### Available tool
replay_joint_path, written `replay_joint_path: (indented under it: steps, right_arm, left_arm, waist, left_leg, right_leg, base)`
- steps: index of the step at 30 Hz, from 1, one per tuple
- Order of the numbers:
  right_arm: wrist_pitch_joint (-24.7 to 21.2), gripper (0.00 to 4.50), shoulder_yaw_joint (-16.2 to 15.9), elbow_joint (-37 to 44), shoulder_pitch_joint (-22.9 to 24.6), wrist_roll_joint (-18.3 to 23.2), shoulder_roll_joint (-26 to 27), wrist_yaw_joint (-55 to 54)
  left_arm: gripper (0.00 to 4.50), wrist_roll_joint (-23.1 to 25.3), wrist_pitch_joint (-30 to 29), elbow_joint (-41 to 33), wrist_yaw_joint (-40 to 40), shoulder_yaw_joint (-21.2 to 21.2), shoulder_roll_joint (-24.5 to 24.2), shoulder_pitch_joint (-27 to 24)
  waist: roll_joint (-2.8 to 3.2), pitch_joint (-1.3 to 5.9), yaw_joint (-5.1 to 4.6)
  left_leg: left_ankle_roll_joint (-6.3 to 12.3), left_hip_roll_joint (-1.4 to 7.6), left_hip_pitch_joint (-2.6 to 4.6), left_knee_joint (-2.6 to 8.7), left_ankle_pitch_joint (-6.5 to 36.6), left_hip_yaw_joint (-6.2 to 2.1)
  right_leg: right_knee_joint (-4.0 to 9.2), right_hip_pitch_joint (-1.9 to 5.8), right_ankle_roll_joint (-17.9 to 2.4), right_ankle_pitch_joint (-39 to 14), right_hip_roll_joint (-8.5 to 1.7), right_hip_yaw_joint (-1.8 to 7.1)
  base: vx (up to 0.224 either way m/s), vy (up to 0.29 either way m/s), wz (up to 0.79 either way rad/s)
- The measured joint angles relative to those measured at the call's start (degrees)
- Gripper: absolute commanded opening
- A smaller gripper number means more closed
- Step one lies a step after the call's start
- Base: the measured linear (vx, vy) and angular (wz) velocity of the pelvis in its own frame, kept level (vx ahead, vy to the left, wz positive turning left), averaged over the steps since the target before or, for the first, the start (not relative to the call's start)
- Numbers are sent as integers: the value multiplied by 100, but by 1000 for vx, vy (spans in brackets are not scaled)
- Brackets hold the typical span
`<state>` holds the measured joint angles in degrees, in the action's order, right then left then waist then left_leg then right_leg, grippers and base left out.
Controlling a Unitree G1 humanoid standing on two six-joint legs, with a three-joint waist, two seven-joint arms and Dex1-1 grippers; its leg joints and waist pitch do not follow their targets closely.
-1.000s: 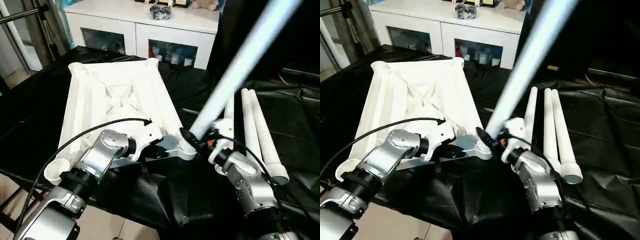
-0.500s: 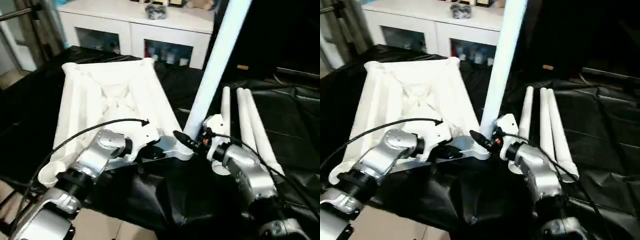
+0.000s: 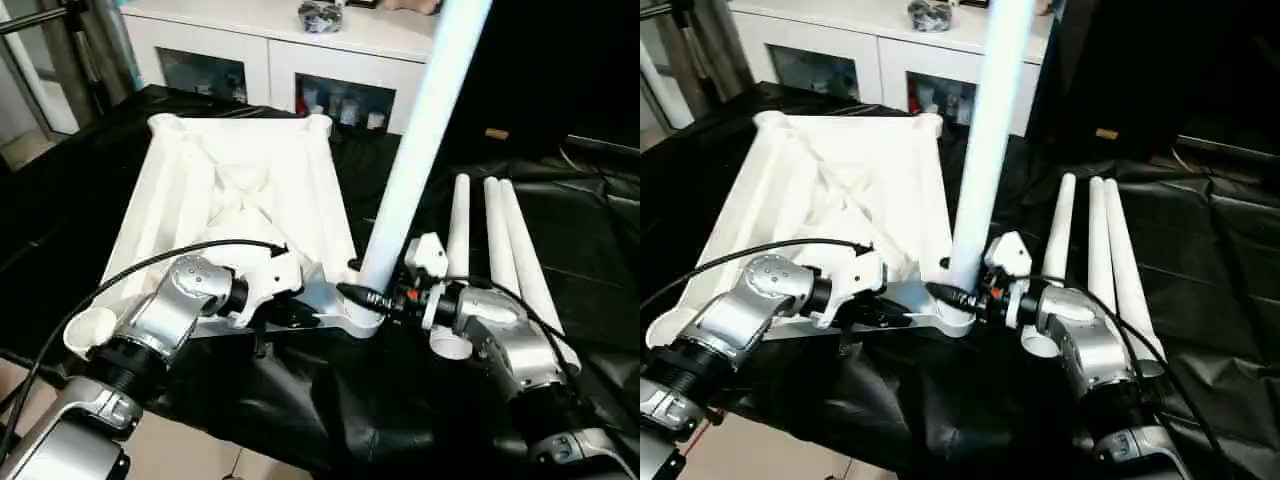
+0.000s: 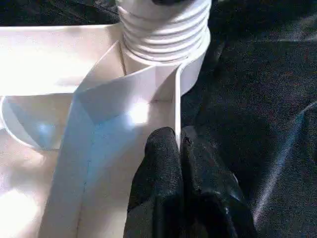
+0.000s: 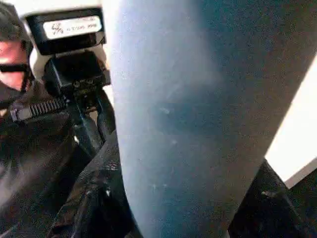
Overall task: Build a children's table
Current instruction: Rotate leg to tighten
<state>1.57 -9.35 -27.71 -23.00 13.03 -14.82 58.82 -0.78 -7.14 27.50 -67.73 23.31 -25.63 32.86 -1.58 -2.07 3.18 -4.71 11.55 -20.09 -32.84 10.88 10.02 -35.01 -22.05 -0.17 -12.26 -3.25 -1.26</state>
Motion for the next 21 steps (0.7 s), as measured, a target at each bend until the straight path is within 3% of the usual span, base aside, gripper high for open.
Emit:
replay_joint_path:
  steps: [16,21]
  right_arm:
    - [372,193,4,-243,-12,-96,123,-323]
    - [388,193,50,-833,-407,-255,400,-1132]
  left_arm:
    - [0,51,66,116,174,-43,68,-2]
    - [0,94,-301,256,622,-203,250,81]
  waist:
    - [-15,6,-8]
    - [-27,9,-114]
  left_leg:
    - [-1,-1,8,-4,-3,0]
    - [-3,-1,10,-4,-4,0]
  right_leg:
    - [-3,9,0,5,0,5]
    - [-4,10,2,4,-1,5]
  base:
    - [0,0,0]
    - [0,0,0]
